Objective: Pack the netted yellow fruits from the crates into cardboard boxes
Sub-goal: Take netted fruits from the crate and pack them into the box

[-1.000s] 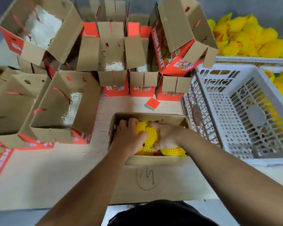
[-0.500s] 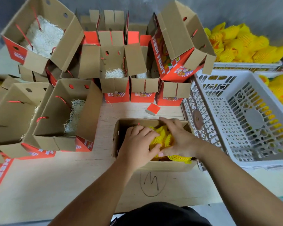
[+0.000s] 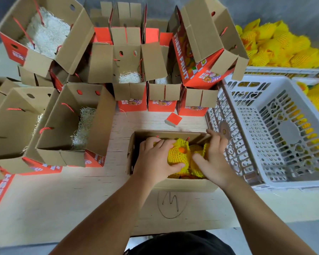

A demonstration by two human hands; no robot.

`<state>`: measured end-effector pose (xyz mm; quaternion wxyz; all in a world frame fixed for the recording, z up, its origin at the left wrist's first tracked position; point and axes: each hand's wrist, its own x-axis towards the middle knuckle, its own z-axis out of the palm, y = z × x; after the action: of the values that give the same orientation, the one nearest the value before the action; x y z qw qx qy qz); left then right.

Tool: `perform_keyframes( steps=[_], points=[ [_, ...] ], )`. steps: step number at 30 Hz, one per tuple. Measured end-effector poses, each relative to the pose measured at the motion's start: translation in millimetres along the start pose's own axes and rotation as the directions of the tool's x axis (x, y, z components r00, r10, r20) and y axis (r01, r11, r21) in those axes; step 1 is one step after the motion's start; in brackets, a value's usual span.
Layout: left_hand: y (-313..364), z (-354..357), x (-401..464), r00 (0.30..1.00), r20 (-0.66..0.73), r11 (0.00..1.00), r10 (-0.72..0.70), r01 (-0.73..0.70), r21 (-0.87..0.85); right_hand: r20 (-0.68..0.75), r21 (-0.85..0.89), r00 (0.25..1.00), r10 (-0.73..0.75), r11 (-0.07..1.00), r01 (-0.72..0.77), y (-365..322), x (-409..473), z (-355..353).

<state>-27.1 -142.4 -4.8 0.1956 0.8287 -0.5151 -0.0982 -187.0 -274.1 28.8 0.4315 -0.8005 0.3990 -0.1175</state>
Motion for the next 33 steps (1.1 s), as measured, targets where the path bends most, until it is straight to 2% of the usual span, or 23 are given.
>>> perform_keyframes(
  steps=[2, 3, 5, 6, 7, 9, 11, 15, 18, 19, 21, 22, 23, 25, 26, 27, 28, 29, 31, 32, 33],
  points=[
    [1, -1, 0, 1.000, 0.012, 1.000, 0.006, -0.006, 0.010, 0.082, -0.071, 0.994, -0.066, 0.995, 0.072, 4, -7, -14],
    [1, -2, 0, 1.000, 0.017, 1.000, 0.004, -0.004, 0.008, 0.170, -0.171, 0.983, -0.065, 0.981, 0.094, 6, -8, -19],
    [2, -3, 0, 1.000, 0.026, 1.000, -0.001, 0.002, -0.012, 0.317, -0.380, 0.948, 0.008, 0.917, 0.120, 9, -6, -24],
    [2, -3, 0, 1.000, 0.030, 1.000, 0.000, 0.001, -0.020, 0.322, -0.409, 0.947, 0.021, 0.905, 0.119, 9, -5, -22],
    [1, -3, 1, 1.000, 0.031, 1.000, 0.001, 0.000, -0.019, 0.276, -0.387, 0.961, -0.006, 0.915, 0.117, 10, -4, -18],
    [0, -3, 2, 1.000, 0.011, 1.000, -0.009, 0.009, 0.008, 0.094, -0.289, 0.992, -0.082, 0.951, 0.106, 7, -4, -10],
    [-2, -2, 2, 0.999, -0.034, 1.000, -0.013, 0.014, 0.015, -0.037, -0.287, 0.997, -0.073, 0.956, 0.059, 6, -4, -4],
    [-3, 4, 0, 1.000, -0.024, 1.000, -0.008, 0.008, -0.002, -0.016, -0.583, 0.998, 0.060, 0.810, -0.058, 4, 0, 10],
    [-2, 1, 1, 1.000, -0.025, 1.000, -0.015, 0.015, -0.001, 0.001, -0.677, 0.999, 0.052, 0.735, -0.038, 2, 7, 5],
    [-1, -1, 0, 0.998, -0.064, 1.000, 0.006, -0.006, -0.005, -0.025, -0.637, 0.999, 0.033, 0.770, -0.041, 3, 7, 2],
    [3, -6, -4, 0.974, -0.224, 0.999, 0.027, -0.032, -0.019, -0.167, -0.454, 0.986, 0.015, 0.886, -0.090, 11, -2, 0],
    [4, -8, -7, 0.947, -0.322, 0.999, -0.018, 0.006, -0.039, -0.241, -0.349, 0.970, 0.023, 0.931, -0.109, 20, -9, 1],
    [5, -10, -10, 0.906, -0.405, 0.991, -0.124, 0.093, -0.095, -0.267, -0.245, 0.963, 0.036, 0.964, -0.104, 30, -15, 2],
    [1, -15, -18, 0.778, -0.478, 0.911, -0.407, 0.306, -0.278, -0.198, -0.040, 0.980, 0.006, 0.999, -0.014, 50, -25, 3],
    [-5, -15, -22, 0.731, -0.448, 0.856, -0.514, 0.405, -0.321, -0.148, 0.007, 0.989, -0.026, 1.000, 0.027, 57, -27, 2],
    [-11, -15, -27, 0.713, -0.373, 0.804, -0.594, 0.507, -0.311, -0.108, 0.002, 0.992, -0.062, 0.998, 0.063, 61, -28, -1],
    [-18, -15, -34, 0.715, -0.252, 0.756, -0.652, 0.587, -0.291, -0.073, -0.032, 0.993, -0.089, 0.996, 0.087, 63, -28, -4],
    [-26, -14, -41, 0.712, -0.090, 0.692, -0.697, 0.634, -0.347, -0.037, -0.063, 0.995, -0.096, 0.994, 0.093, 63, -28, -6],
    [-32, -13, -51, 0.688, 0.222, 0.513, -0.691, 0.683, -0.521, 0.031, -0.057, 0.998, -0.053, 0.997, 0.055, 60, -27, -12],
    [-33, -12, -56, 0.687, 0.285, 0.483, -0.669, 0.693, -0.536, 0.054, -0.006, 0.998, -0.024, 1.000, 0.024, 58, -27, -15],
    [-33, -11, -59, 0.699, 0.286, 0.518, -0.655, 0.692, -0.504, 0.054, 0.065, 0.999, -0.001, 0.998, -0.002, 57, -29, -16]
  ],
)
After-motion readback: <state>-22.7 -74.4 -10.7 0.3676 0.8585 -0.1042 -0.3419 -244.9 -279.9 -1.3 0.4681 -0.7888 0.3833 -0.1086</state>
